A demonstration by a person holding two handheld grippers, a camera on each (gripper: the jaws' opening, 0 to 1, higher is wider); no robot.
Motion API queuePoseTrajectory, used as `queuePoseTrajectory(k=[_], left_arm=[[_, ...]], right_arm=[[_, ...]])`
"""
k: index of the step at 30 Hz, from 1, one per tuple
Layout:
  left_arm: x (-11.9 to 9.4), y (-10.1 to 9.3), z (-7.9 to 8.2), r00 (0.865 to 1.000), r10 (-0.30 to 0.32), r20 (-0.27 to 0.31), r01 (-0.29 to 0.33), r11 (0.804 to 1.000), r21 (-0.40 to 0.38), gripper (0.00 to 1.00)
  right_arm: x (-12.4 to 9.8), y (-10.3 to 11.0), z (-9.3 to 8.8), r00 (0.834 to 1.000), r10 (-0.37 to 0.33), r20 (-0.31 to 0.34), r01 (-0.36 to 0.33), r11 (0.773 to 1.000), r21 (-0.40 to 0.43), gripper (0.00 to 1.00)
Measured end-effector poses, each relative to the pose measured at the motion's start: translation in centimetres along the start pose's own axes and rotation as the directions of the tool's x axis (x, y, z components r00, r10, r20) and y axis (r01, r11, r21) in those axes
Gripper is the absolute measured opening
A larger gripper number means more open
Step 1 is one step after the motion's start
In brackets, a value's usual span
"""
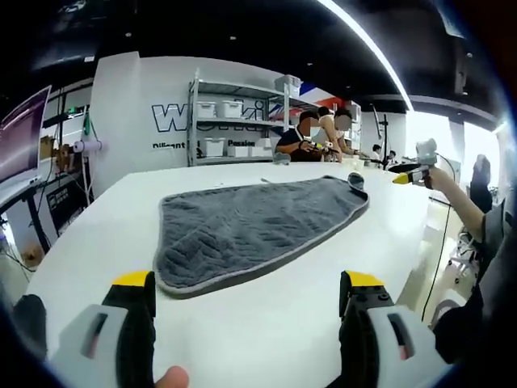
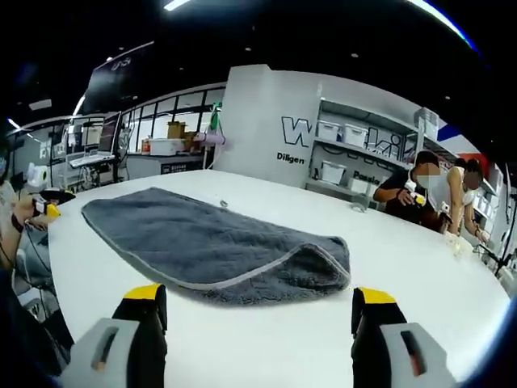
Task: Fold the towel on the table until its edges align and the towel forms a compact rectangular stack.
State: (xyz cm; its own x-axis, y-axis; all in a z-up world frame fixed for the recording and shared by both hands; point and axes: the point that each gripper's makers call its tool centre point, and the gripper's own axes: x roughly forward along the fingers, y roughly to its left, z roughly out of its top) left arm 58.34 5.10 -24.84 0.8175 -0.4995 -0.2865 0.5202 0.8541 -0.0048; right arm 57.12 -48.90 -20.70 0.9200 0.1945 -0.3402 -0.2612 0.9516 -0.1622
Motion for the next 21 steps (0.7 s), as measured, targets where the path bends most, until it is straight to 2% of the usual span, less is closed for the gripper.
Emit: queuePoseTrajectory(k=[5, 9, 17, 21], left_arm=[[0.5, 0.0, 0.3, 1.0, -0.005, -0.001, 0.005, 1.0, 0.015, 0.99], [1.0, -1.2, 1.0, 0.999, -0.036, 0.015, 0.035, 0.999, 0.037, 0.99], [1.5, -2.4, 1.1, 0.997, -0.075, 0.017, 0.074, 0.995, 0.064, 0.99], [1.3, -2.5, 0.8, 0.996, -0.085, 0.013, 0.084, 0.994, 0.073, 0.99]], right_arm=[[-0.8, -0.2, -0.1, 1.0, -0.023, -0.009, 0.022, 1.0, -0.019, 0.99], [-1.9, -0.8, -0.4, 0.998, -0.047, -0.029, 0.046, 0.998, -0.046, 0.99], [-2.6, -1.9, -0.8, 0.995, -0.085, -0.056, 0.078, 0.99, -0.114, 0.99], [-1.7, -2.6, -1.5, 0.99, -0.093, -0.106, 0.066, 0.97, -0.235, 0.96]])
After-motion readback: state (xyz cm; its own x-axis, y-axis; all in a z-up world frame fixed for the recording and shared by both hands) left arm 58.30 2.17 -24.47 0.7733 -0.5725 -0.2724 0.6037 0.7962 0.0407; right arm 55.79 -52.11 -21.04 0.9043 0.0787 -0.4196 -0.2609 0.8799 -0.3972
